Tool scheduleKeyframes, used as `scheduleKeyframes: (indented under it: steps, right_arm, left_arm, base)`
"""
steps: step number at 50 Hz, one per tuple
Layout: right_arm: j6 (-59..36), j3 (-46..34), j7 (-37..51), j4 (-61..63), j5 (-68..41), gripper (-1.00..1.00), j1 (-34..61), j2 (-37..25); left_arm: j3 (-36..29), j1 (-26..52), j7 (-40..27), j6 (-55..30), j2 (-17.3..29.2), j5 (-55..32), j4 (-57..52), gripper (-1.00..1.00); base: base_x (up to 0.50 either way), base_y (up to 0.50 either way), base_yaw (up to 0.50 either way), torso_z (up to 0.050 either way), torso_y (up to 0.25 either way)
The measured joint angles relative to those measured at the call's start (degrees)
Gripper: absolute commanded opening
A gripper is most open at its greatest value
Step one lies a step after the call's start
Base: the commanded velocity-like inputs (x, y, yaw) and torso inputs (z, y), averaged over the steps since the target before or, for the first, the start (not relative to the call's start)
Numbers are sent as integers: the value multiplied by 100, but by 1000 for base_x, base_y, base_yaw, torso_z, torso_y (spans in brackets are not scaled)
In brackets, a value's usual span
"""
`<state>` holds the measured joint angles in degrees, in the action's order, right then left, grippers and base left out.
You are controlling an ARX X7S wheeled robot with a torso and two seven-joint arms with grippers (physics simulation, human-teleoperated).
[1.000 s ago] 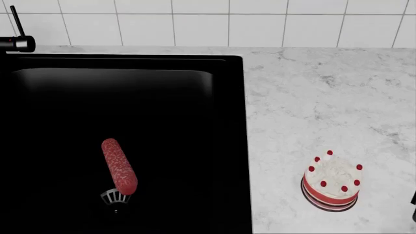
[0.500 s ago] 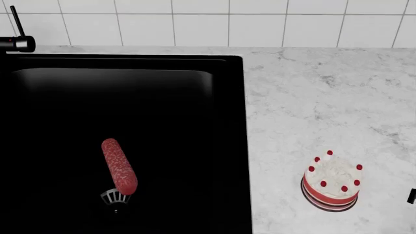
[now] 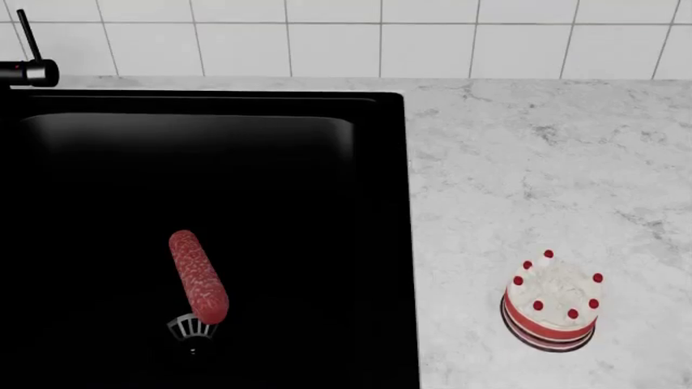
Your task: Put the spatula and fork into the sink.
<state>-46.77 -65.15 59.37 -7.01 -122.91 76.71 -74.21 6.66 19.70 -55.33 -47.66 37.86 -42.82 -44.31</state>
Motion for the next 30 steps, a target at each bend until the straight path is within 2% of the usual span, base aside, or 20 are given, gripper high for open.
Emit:
scheduleKeyframes:
  steps: [7,15,30]
  right_arm:
    - [-620,210,497,-42,-75,-100,613,-7]
    - [-1476,407,856,-429,45,-100,1540,279]
    - [-2760,545,672,-1339,828,-100,3202,1221]
  left_arm:
    - [28,25,-7,-7,14,-34,-11,100]
    - [66,66,-31,-40,39,-87,-41,100]
    - [82,149,-91,-126,71,-179,-97,100]
  base:
    - [0,0,0,0,0]
    - [0,0,0,0,0]
    - [0,0,0,0,0]
